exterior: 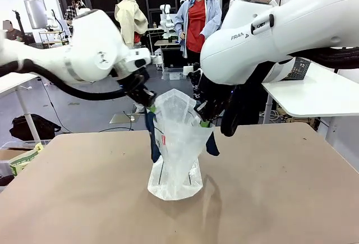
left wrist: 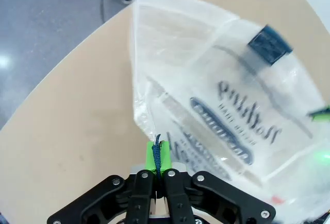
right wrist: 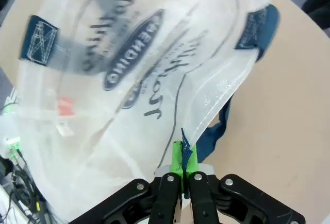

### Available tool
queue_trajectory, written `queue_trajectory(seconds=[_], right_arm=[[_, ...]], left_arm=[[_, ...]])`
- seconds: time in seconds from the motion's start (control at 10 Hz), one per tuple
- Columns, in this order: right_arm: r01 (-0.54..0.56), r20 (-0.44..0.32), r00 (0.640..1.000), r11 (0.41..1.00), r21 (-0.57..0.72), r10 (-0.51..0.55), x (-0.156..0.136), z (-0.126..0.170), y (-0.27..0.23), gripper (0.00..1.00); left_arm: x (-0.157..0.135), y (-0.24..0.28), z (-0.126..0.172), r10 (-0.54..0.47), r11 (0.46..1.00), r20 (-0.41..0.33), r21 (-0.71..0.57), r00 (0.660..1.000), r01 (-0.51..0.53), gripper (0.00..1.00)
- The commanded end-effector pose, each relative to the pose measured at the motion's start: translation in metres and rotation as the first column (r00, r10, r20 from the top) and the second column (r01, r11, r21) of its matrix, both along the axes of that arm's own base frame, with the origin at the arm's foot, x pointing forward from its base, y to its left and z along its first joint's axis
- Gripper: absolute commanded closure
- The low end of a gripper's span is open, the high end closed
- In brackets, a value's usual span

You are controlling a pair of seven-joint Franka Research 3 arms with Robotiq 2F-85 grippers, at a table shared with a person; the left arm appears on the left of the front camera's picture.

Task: Transfer purchased items from the store into the shopping bag.
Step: Open the Reusable shopping bag in the center of the table.

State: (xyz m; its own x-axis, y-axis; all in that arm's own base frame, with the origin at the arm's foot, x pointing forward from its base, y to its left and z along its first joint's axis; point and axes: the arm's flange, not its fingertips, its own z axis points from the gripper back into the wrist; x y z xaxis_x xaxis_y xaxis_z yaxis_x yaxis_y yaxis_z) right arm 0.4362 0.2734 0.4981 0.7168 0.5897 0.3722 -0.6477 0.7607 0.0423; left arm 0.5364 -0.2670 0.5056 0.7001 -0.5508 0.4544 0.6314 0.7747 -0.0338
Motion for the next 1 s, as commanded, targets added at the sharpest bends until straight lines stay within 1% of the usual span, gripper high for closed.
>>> queue_trajectory(seconds=[0.0, 0.3, 0.4, 0.5, 0.6, 0.7, 0.8, 0.9], right_arm=[[0.070, -0.002, 0.998, 0.997, -0.031, -0.070, -0.001, 0.007, -0.012, 1.00], [0.176, 0.016, 0.984, 0.984, -0.038, -0.175, 0.006, 0.021, -0.044, 1.00], [0.196, 0.021, 0.980, 0.980, -0.036, -0.195, 0.007, 0.023, -0.052, 1.00], [0.208, 0.024, 0.978, 0.978, -0.021, -0.208, 0.008, 0.025, -0.059, 1.00], [0.209, 0.025, 0.978, 0.978, -0.020, -0.209, 0.006, 0.026, -0.062, 1.00], [0.189, 0.024, 0.982, 0.982, -0.016, -0.188, 0.007, 0.025, -0.058, 1.00], [0.158, 0.021, 0.987, 0.987, -0.019, -0.157, 0.004, 0.026, -0.050, 1.00], [0.128, 0.021, 0.992, 0.991, -0.032, -0.127, 0.001, 0.025, -0.036, 1.00]], left_arm=[[-0.031, 0.051, 0.002, 0.075, 0.997, 0.083, 0.005, 0.994, -0.075, 1.00], [-0.058, 0.121, 0.001, 0.170, 0.985, 0.127, -0.030, 0.977, -0.168, 1.00], [-0.065, 0.140, 0.002, 0.208, 0.978, 0.141, -0.028, 0.968, -0.206, 1.00], [-0.069, 0.156, 0.003, 0.249, 0.968, 0.143, -0.058, 0.958, -0.243, 1.00], [-0.070, 0.164, 0.002, 0.265, 0.964, 0.135, -0.064, 0.955, -0.259, 1.00], [-0.067, 0.162, 0.002, 0.260, 0.966, 0.133, -0.058, 0.956, -0.254, 1.00], [-0.061, 0.148, 0.003, 0.225, 0.974, 0.135, -0.057, 0.965, -0.219, 1.00], [-0.052, 0.123, 0.007, 0.180, 0.983, 0.138, -0.053, 0.974, -0.174, 1.00]])
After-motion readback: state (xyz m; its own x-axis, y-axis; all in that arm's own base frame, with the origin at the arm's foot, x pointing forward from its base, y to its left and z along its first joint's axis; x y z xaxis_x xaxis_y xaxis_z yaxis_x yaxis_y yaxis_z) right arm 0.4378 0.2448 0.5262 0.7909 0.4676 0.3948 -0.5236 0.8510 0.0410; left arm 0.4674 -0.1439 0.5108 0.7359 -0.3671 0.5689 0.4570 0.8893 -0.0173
